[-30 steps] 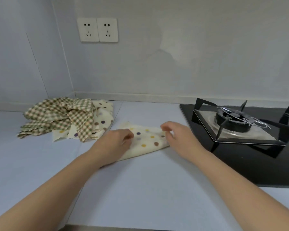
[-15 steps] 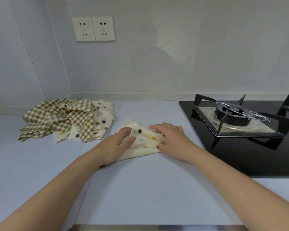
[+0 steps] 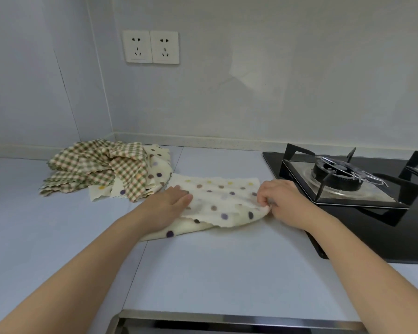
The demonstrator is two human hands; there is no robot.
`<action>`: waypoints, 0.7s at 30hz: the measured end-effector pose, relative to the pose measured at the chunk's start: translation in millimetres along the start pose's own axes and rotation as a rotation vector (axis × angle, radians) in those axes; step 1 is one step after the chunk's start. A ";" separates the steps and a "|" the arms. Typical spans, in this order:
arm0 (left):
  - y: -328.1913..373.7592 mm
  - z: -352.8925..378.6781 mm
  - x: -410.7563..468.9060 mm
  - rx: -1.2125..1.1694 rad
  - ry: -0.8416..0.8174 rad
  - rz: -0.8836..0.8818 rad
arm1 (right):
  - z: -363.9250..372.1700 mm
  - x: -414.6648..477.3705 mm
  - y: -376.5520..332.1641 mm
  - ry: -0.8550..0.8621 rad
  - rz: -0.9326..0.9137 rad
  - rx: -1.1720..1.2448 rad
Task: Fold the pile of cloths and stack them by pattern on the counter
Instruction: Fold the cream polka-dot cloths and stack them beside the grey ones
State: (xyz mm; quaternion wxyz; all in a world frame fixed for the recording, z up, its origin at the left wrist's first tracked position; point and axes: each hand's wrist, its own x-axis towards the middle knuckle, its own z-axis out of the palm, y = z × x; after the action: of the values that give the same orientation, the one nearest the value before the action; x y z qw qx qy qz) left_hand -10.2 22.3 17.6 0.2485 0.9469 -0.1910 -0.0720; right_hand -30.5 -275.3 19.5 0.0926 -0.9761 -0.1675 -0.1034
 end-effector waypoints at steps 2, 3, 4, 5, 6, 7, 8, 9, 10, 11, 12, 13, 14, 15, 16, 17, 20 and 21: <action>-3.5 1.7 -0.4 0.041 -0.010 0.011 | -1.8 -1.8 1.4 -0.055 0.039 -0.063; -5.7 2.6 -1.1 0.048 -0.008 0.001 | -3.0 -2.6 0.3 -0.069 0.052 -0.072; -8.5 3.3 -1.1 0.043 0.028 0.005 | -3.6 -2.9 -1.6 -0.063 0.046 -0.058; -10.7 2.9 -1.3 0.036 0.106 0.037 | -3.8 -3.1 -4.9 -0.044 0.019 -0.021; -11.7 2.1 -1.5 0.041 0.208 0.099 | -4.6 -3.3 -9.7 -0.029 -0.013 0.041; -11.1 1.0 -2.6 0.039 0.303 0.162 | -6.0 -3.8 -16.5 -0.024 -0.036 0.126; -8.2 -0.5 -5.5 0.019 0.344 0.208 | -7.1 -4.7 -23.3 -0.025 -0.041 0.227; -4.0 -1.0 -8.3 -0.006 0.322 0.232 | -9.1 -6.3 -30.7 -0.037 -0.031 0.327; 0.0 0.3 -10.7 -0.024 0.249 0.240 | -10.4 -8.3 -37.1 -0.064 -0.020 0.400; 4.4 2.7 -12.4 -0.016 0.160 0.239 | -11.7 -9.5 -42.9 -0.103 -0.010 0.425; 7.4 6.6 -12.2 0.015 0.098 0.253 | -10.7 -9.2 -45.0 -0.141 -0.001 0.408; 8.9 10.1 -11.0 0.066 0.065 0.275 | -9.7 -8.8 -45.5 -0.167 0.004 0.373; 8.6 13.0 -9.5 0.113 0.052 0.297 | -7.5 -7.7 -43.6 -0.173 0.010 0.333; 7.4 14.6 -9.1 0.150 0.039 0.305 | -5.5 -6.7 -40.8 -0.163 0.022 0.284; 6.2 16.5 -7.9 0.175 0.041 0.309 | -4.6 -7.0 -37.4 -0.152 0.043 0.236; 4.8 18.9 -7.5 0.184 0.064 0.311 | -4.1 -7.7 -35.7 -0.151 0.076 0.187; 3.4 29.2 -6.3 0.178 0.249 0.328 | -0.8 -10.4 -37.9 -0.203 0.127 0.085; 4.7 31.0 -5.6 0.175 0.320 0.328 | 2.1 -10.1 -40.2 -0.200 0.120 0.076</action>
State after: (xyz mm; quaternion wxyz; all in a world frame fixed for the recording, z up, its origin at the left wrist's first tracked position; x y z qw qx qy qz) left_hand -24.0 7.0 -6.7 0.2010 0.9204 -0.3060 0.1370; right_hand -53.4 -240.8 20.9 0.1185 -0.9855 -0.1209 0.0064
